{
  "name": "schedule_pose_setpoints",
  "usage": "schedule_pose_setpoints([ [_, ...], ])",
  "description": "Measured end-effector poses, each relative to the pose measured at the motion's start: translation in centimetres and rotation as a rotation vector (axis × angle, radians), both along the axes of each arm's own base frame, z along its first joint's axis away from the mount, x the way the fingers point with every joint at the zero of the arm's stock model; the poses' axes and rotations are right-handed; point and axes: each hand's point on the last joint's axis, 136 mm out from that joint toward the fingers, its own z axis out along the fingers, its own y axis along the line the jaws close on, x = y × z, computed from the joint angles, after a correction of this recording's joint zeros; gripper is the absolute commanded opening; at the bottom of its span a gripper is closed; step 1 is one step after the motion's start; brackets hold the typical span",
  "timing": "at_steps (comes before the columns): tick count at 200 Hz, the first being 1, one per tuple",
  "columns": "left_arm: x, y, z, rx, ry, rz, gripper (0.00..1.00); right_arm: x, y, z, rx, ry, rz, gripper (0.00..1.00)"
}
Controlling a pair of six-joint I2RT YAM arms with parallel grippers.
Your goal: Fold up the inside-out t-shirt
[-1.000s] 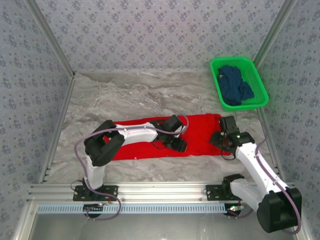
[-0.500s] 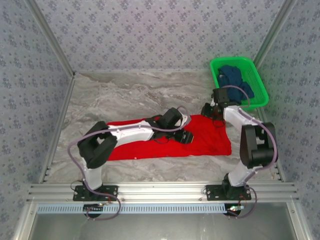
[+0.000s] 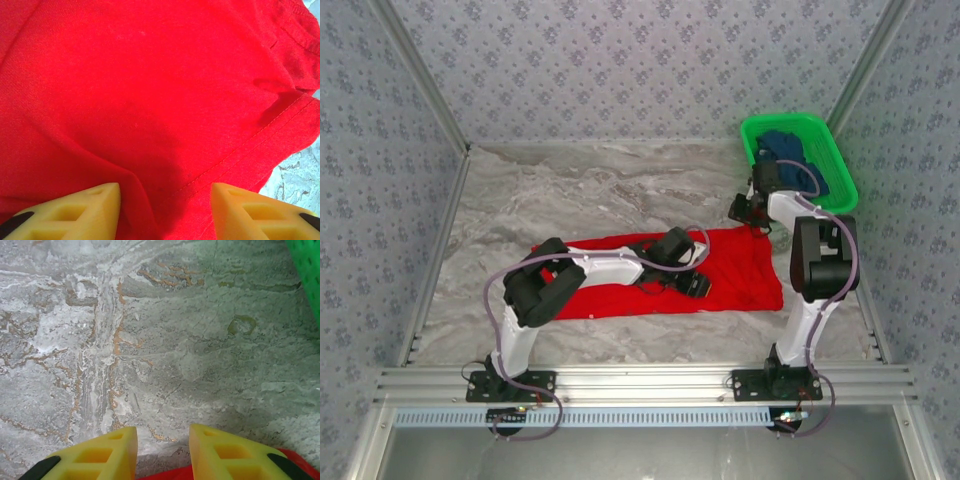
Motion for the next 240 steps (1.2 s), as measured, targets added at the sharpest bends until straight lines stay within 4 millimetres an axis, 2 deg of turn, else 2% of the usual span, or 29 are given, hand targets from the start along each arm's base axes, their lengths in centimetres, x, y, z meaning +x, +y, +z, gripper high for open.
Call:
schedule_pose_setpoints([
  [33, 0.0, 0.0, 0.0, 0.0, -0.003, -0.003, 0.5, -1.6, -0.3, 1.2, -0.043, 0.013, 0.001, 0.49],
  [64, 0.0, 0.0, 0.0, 0.0, -0.003, -0.003, 0.5, -2.5, -0.5, 1.9, -0.073, 0.023, -0.005, 0.51],
  [113, 0.0, 0.0, 0.0, 0.0, -0.003, -0.003, 0.5, -3.6, -0.6, -1.1, -0.142, 0.136, -0.021, 0.5],
  [145, 0.0, 0.0, 0.0, 0.0, -0.003, -0.003, 0.51, -2.8, 0.0, -1.1, -0.164, 0.137, -0.028, 0.41],
  [197, 0.0, 0.0, 0.0, 0.0, -0.003, -0.003, 0.51, 0.2, 0.4, -0.9, -0.146, 0.097, -0.029, 0.2],
  [216, 0.0, 0.0, 0.0, -0.001, -0.003, -0.002, 0.51, 0.7, 0.1, -0.7, -0.164, 0.097, -0.031, 0.18],
  [240, 0.0, 0.0, 0.0, -0.001, -0.003, -0.002, 0.51, 0.6, -1.2, -0.2, -0.241, 0.105, -0.05, 0.2],
])
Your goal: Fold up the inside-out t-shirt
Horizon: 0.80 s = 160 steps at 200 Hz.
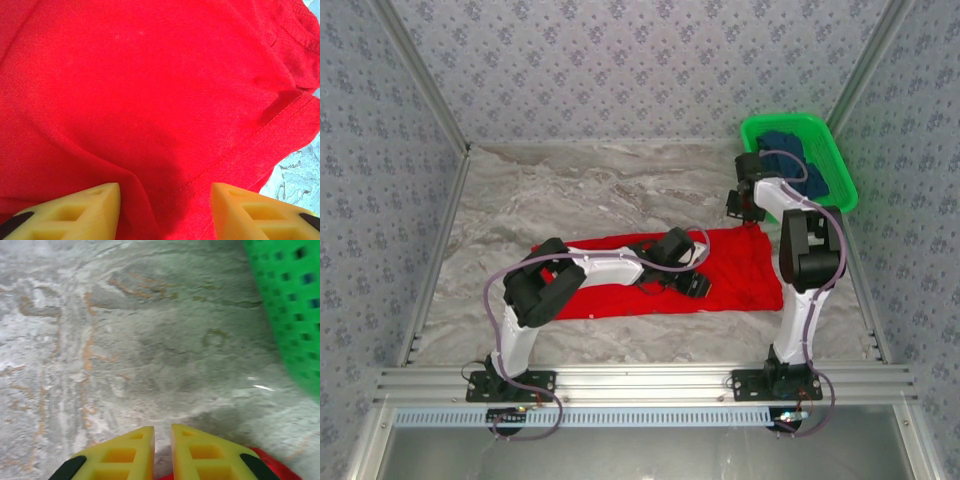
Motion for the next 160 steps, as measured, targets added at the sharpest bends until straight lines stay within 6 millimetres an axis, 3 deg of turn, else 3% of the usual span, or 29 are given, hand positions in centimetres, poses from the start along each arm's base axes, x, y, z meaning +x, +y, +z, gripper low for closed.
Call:
schedule_pose_setpoints([
  [29, 0.0, 0.0, 0.0, 0.001, 0.0, 0.0, 0.53, -1.7, -0.9, 0.6, -0.073, 0.013, 0.007, 0.31],
  [65, 0.0, 0.2, 0.8, 0.026, -0.023, 0.007, 0.61, -7.9, 0.3, 2.7, -0.054, 0.007, 0.066, 0.5],
  [81, 0.2, 0.6, 2.6, 0.017, -0.052, 0.019, 0.64, -10.6, 0.5, 3.4, -0.032, -0.002, 0.091, 0.57],
  [101, 0.7, 1.1, 6.9, -0.046, -0.119, 0.04, 0.67, -13.1, 0.7, 3.6, 0.013, -0.003, 0.105, 0.66],
  [131, 1.7, 4.6, 11.7, -0.114, -0.183, 0.108, 0.68, -14.4, -0.7, 2.9, 0.027, 0.023, 0.067, 0.89],
  [160, 5.2, 10.0, 11.8, -0.084, -0.189, 0.259, 0.68, -14.9, -2.2, 1.8, 0.062, 0.057, 0.023, 1.0],
])
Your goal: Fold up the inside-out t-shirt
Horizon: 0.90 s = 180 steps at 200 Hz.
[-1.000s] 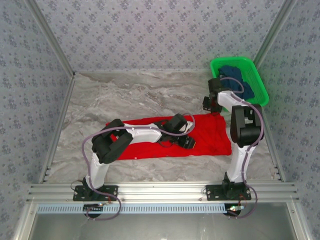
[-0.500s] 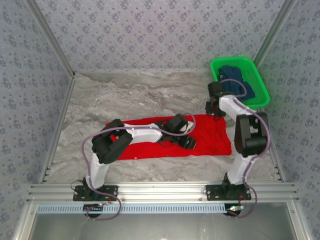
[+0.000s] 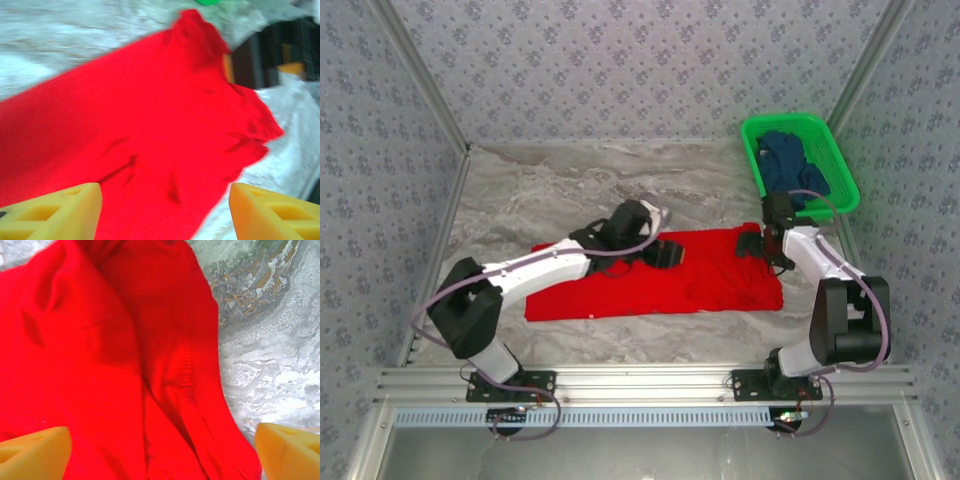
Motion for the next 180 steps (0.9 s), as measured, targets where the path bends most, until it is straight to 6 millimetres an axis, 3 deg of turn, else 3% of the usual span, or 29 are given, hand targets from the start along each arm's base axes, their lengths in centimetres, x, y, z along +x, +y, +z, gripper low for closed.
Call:
schedule_pose_setpoints([
  [25, 1.6, 4.5, -2.0, 0.045, 0.046, 0.118, 0.68, -0.3, -0.1, -1.4, 0.025, 0.049, -0.003, 1.0],
  [46, 1.2, 6.1, -3.5, 0.073, 0.083, 0.152, 0.68, -0.5, 0.2, -2.9, 0.035, 0.105, 0.021, 1.0],
  [86, 0.6, 6.9, -4.0, 0.078, 0.099, 0.162, 0.68, -0.7, 0.1, -4.8, 0.032, 0.179, 0.064, 0.98],
  [126, 0.8, 7.3, -3.1, 0.062, 0.084, 0.172, 0.68, -0.6, 0.0, -5.1, 0.034, 0.208, 0.101, 0.91],
  [149, 0.9, 7.5, -3.2, 0.061, 0.087, 0.177, 0.68, -0.7, -0.1, -5.1, 0.031, 0.219, 0.118, 0.81],
  [180, 1.0, 8.3, -3.9, 0.071, 0.101, 0.193, 0.68, -0.6, 0.1, -5.0, 0.024, 0.217, 0.158, 0.61],
])
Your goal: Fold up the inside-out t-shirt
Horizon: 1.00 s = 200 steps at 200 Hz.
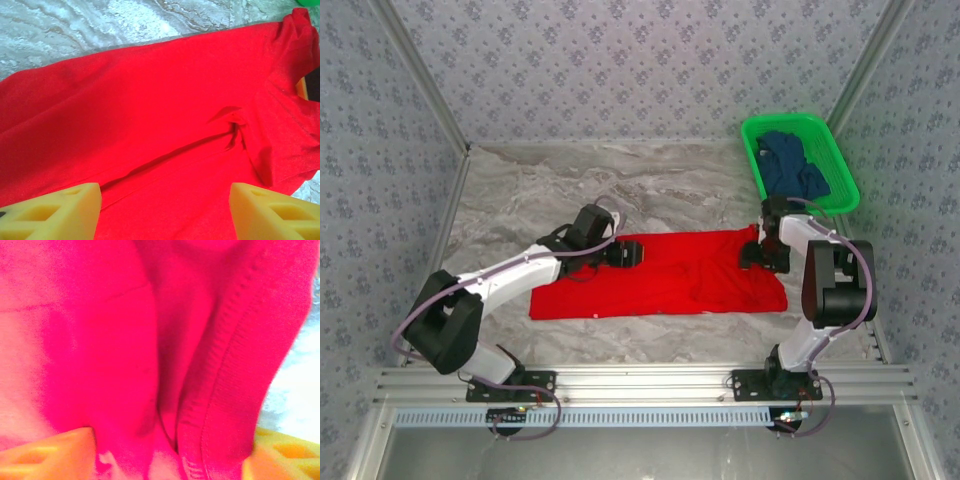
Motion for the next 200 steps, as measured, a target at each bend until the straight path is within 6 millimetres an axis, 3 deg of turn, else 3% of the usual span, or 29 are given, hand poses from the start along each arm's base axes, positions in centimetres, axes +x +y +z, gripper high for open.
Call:
schedule_pose_setpoints([
  [48, 0.3, 1.5, -0.4, 0.009, 0.01, 0.034, 0.68, 0.4, 1.0, 0.0, 0.01, -0.014, 0.045, 0.33],
  [114, 1.9, 7.1, -0.6, 0.029, 0.003, 0.181, 0.68, 1.2, 1.6, 0.2, 0.029, -0.041, 0.049, 0.0],
  [138, 2.5, 9.5, -1.7, 0.054, 0.045, 0.245, 0.68, 1.4, 1.7, 0.3, 0.005, -0.053, 0.052, 0.0],
  [175, 2.5, 12.8, -5.7, 0.132, 0.185, 0.328, 0.67, 0.9, 1.6, 0.7, -0.07, -0.044, 0.047, 0.0],
  [200, 2.3, 14.2, -6.4, 0.151, 0.221, 0.363, 0.67, 0.2, 1.0, 1.5, -0.12, -0.025, 0.04, 0.0],
])
